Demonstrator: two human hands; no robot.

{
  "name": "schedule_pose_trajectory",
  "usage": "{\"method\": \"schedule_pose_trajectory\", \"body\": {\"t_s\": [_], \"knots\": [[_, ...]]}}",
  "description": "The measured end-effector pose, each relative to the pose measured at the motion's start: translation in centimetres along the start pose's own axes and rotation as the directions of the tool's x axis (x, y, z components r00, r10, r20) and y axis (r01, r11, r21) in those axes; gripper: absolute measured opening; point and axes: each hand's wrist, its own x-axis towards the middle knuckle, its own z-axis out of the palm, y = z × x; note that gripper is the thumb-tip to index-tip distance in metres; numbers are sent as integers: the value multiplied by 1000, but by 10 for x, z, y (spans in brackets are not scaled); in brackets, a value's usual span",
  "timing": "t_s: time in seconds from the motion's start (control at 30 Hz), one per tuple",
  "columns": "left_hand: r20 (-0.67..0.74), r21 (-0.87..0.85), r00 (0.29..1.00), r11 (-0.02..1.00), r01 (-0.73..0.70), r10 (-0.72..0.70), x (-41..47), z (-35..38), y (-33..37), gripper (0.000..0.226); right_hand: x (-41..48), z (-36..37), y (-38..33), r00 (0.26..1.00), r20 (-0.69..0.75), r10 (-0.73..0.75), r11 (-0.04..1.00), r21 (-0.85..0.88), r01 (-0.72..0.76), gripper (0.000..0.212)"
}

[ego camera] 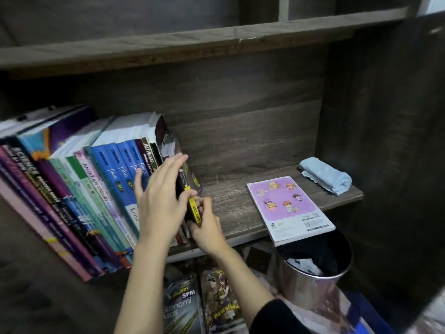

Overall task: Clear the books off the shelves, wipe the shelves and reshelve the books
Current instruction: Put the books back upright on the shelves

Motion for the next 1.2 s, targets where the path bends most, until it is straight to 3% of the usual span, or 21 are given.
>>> {"method": "schedule_pose_trajectory", "body": {"t_s": [0.1,0.17,0.4,0.67,0.8,1.0,1.2], "knots": [[-14,15,1000,1000,-19,19,0,2,-4,76,8,-14,11,968,246,53,999,-15,-51,59],[-37,18,999,999,-29,30,0,5,-5,75,13,-21,22,945,314,92,993,38,-109,73],[-142,165,986,984,-58,82,2,25,-11,78,15,-16,31,981,172,86,995,-57,-77,79],[-127,326,988,944,-42,88,1,43,-17,101,27,-9,35,968,229,101,960,-280,-34,78],[-181,324,980,946,-21,83,1,48,-17,94,30,-5,37,977,172,129,962,-261,-81,74],[-218,326,973,945,-6,81,4,55,-21,95,31,-6,37,992,25,126,961,-249,-116,49],[-226,354,969,935,-17,103,4,55,-25,87,31,-4,39,991,-7,137,943,-306,-133,47]]}}
